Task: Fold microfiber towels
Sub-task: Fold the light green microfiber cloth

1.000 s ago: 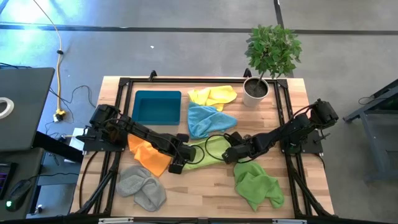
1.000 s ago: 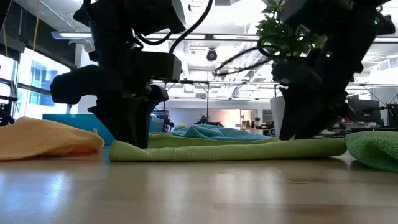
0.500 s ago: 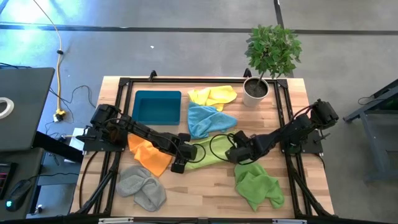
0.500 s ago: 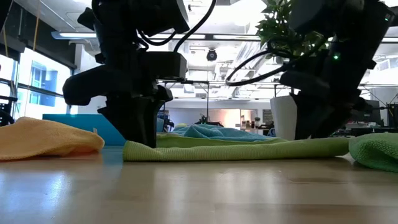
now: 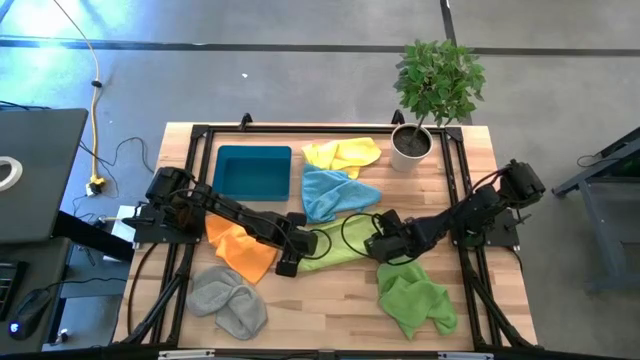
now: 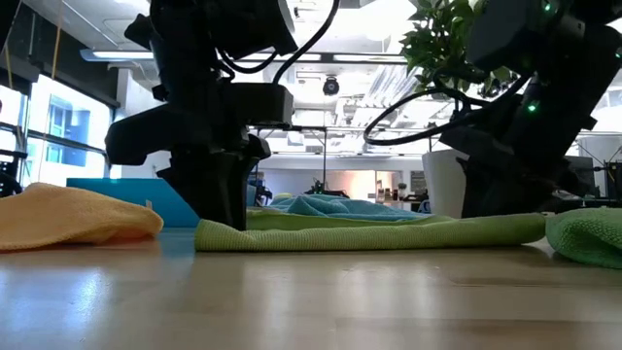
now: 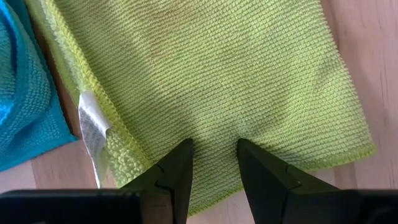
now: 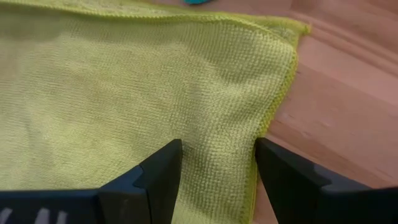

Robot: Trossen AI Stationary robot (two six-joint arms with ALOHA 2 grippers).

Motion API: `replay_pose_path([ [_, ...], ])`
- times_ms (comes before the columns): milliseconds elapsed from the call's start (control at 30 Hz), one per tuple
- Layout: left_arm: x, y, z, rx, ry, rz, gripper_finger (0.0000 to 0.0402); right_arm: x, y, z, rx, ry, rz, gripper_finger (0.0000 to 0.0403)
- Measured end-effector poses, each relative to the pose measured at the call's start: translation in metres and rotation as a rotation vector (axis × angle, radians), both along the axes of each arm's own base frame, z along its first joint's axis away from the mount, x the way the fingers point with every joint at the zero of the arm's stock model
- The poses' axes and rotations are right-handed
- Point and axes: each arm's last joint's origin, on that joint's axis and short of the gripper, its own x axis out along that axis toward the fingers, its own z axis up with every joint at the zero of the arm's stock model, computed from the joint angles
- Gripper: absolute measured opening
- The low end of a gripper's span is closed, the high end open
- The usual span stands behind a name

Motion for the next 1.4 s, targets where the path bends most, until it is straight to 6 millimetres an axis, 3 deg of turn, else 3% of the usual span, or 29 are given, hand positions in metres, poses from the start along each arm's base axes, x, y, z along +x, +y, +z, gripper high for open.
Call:
replay_pose_path([
  [367, 0.000, 0.001, 0.000, -0.017, 0.002, -0.001, 0.0117, 0.006, 0.003, 0.011, -0.020, 0.070, 0.089, 0.0199],
  [633, 0.000, 0.001, 0.001, -0.017, 0.001, 0.000, 0.0117, 0.003, 0.001, 0.016, -0.033, 0.132, 0.039, 0.0199],
  [1100, 0.000, 0.001, 0.001, -0.017, -0.001, 0.000, 0.0117, 0.004, 0.003, -0.003, -0.012, 0.126, 0.003, 0.0199],
  [1233, 0.000, 0.001, 0.001, -0.016, -0.001, 0.000, 0.0117, 0.005, 0.004, -0.004, -0.018, 0.115, 0.002, 0.0180],
  [1400, 0.000, 0.001, 0.001, -0.016, -0.001, 0.000, 0.0117, 0.005, 0.003, -0.004, -0.021, 0.108, -0.003, 0.0125],
])
